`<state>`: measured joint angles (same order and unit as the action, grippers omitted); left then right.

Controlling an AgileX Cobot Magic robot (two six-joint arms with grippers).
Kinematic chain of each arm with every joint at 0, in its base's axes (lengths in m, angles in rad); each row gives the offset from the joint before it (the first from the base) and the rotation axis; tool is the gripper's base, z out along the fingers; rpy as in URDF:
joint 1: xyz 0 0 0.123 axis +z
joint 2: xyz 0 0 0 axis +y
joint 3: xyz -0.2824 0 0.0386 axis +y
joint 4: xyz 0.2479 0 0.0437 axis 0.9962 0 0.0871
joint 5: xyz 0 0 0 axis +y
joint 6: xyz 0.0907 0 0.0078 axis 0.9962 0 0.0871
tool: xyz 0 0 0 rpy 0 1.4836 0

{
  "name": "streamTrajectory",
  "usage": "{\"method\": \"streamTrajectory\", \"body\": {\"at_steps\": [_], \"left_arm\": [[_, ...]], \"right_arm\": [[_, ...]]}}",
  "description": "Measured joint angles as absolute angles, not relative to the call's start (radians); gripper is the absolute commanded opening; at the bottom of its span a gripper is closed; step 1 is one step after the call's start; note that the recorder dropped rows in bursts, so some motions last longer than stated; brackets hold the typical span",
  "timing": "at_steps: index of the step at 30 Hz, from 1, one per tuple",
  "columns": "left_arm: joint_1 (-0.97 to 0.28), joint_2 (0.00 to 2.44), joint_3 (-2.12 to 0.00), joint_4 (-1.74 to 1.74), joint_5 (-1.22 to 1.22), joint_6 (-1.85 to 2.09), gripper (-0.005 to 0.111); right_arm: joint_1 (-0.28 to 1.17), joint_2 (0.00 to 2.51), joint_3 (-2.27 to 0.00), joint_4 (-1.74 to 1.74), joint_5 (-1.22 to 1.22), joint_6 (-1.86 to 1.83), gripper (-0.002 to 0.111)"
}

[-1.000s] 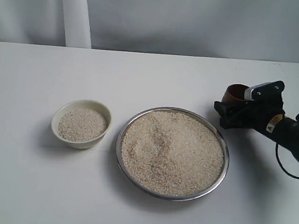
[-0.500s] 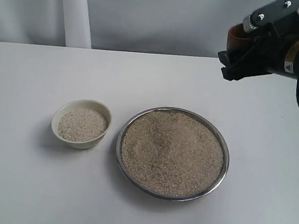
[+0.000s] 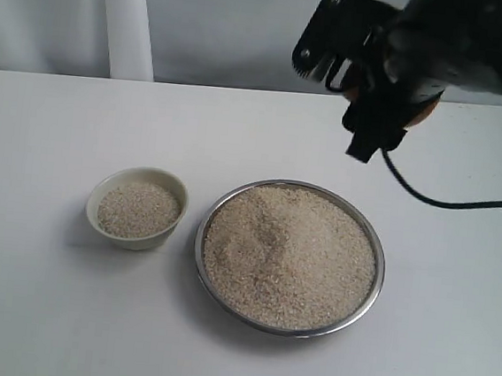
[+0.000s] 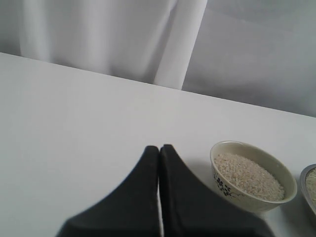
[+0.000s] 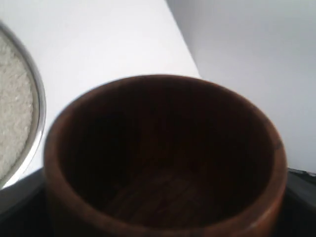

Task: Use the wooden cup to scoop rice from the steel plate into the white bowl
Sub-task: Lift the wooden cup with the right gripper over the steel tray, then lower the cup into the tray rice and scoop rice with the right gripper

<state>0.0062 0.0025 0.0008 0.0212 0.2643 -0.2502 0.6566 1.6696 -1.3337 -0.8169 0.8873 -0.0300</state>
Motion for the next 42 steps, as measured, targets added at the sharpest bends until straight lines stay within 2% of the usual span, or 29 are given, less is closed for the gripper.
{"method": "streamTrajectory", "body": {"at_steps": [13, 25, 42], "left_arm": [[0.006, 0.003, 0.001, 0.021, 0.264, -0.250, 0.000], [0.006, 0.003, 0.001, 0.021, 0.264, -0.250, 0.000], [0.006, 0.003, 0.001, 0.021, 0.264, -0.250, 0.000]], "right_arm": [[0.774, 1.972, -1.389, -0.912, 1.198, -0.311, 0.000], [0.903, 2.033, -1.391, -1.073, 1.208, -0.517, 0.000], [0.907, 2.146, -1.392, -1.063, 1.210, -0.498, 0.000]]}}
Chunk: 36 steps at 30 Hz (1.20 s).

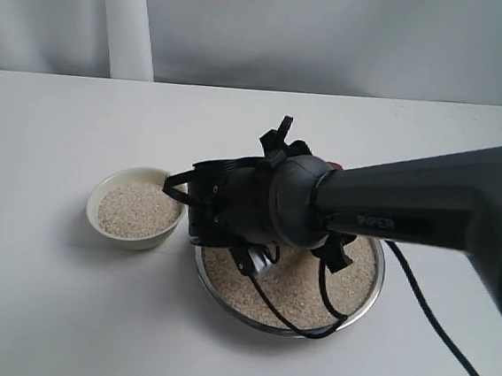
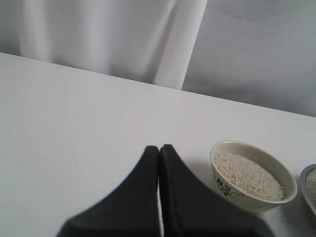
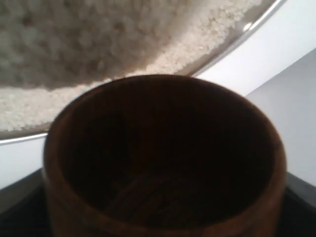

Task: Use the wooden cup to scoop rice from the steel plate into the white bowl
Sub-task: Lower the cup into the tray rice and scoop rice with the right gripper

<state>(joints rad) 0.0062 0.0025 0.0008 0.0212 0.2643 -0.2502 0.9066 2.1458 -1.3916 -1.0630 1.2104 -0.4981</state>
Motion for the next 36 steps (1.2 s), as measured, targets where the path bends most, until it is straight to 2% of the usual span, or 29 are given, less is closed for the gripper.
{"method": "streamTrajectory", "body": {"at_steps": [36], "left_arm": [[0.006, 0.003, 0.001, 0.021, 0.264, -0.250, 0.000]], "right_arm": [[0.877, 2.103, -1.356, -0.972, 1.210, -0.410, 0.000]]}}
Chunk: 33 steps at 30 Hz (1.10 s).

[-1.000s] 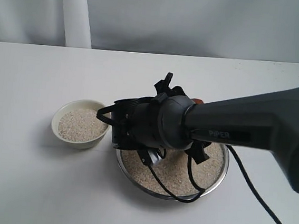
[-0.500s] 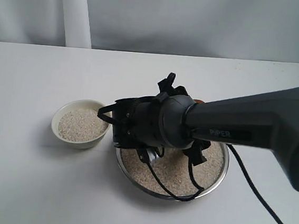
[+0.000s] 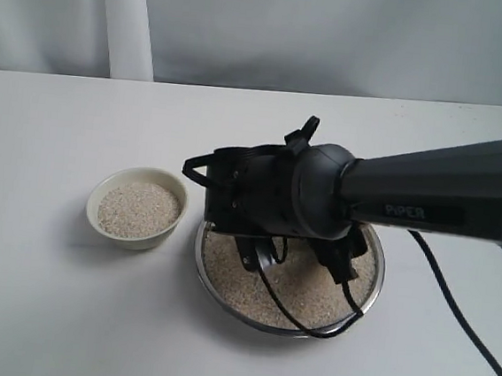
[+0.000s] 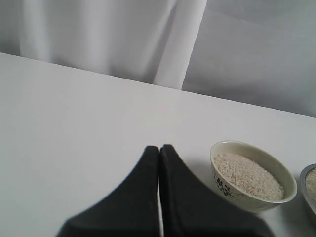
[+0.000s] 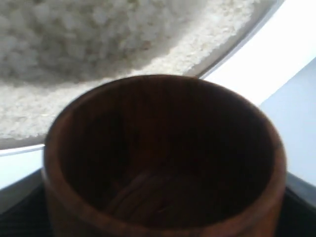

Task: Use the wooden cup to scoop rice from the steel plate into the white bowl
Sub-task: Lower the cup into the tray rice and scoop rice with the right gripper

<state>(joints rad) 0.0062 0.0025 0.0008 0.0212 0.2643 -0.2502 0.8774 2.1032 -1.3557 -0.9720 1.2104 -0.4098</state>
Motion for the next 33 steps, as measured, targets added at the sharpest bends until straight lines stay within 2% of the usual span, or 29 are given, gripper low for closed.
{"method": "streamTrajectory", "body": {"at_steps": [8, 33], "left_arm": [[0.006, 0.003, 0.001, 0.021, 0.264, -0.250, 0.000], [0.006, 0.003, 0.001, 0.021, 0.264, -0.250, 0.000]], "right_arm": [[0.863, 2.105, -1.239, -0.989, 1.210, -0.365, 0.000], [0.884, 2.103, -1.239, -0.873, 1.001, -0.284, 0.000]]}}
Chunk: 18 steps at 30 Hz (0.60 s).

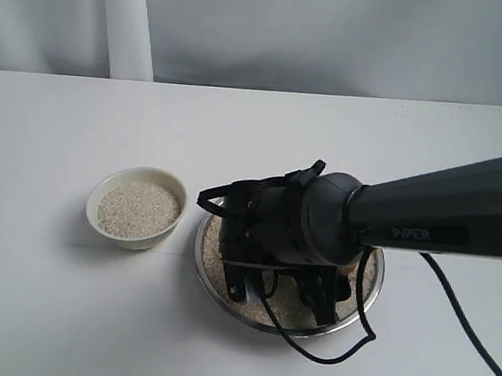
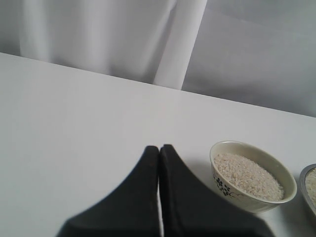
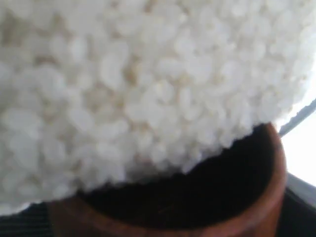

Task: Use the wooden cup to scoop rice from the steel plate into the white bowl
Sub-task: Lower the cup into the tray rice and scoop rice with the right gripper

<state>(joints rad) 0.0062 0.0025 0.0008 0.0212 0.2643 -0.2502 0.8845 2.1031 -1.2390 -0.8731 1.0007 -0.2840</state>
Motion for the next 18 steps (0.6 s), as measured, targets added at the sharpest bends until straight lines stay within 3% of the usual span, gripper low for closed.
{"method": "streamTrajectory", "body": {"at_steps": [18], "left_arm": [[0.006, 0.003, 0.001, 0.021, 0.264, -0.250, 0.000]], "right_arm": [[0.822, 2.094, -1.241, -0.808, 0.891, -0.143, 0.000]]}}
